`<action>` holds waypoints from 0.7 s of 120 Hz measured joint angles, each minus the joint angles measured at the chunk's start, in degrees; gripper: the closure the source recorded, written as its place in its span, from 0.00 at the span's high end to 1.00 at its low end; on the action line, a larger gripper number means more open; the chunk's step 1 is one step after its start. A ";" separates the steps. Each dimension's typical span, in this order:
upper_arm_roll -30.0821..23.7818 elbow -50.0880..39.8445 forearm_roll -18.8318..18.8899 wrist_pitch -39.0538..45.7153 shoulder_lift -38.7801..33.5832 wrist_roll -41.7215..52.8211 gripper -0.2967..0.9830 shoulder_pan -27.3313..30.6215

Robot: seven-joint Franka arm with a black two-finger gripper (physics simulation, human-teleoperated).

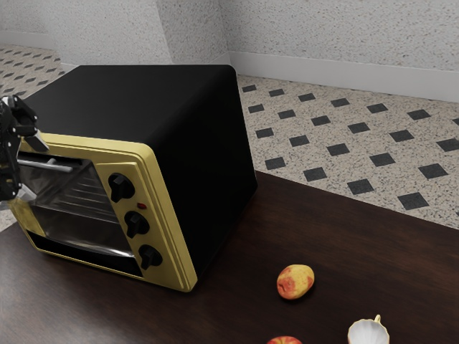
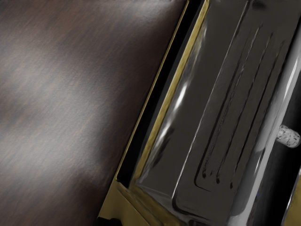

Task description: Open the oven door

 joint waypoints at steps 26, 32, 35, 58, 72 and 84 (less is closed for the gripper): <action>0.06 -1.53 0.03 3.69 0.37 3.56 0.77 2.64; 0.07 -1.64 -0.07 4.17 0.56 4.35 0.77 3.48; 0.07 -1.68 -0.13 4.38 0.80 4.73 0.77 3.79; 0.07 -2.45 -0.60 5.83 1.96 7.52 0.77 5.51; 0.20 -4.89 -0.75 7.24 2.01 8.88 0.77 5.67; 0.24 -6.47 -0.85 8.43 1.96 9.86 0.77 6.19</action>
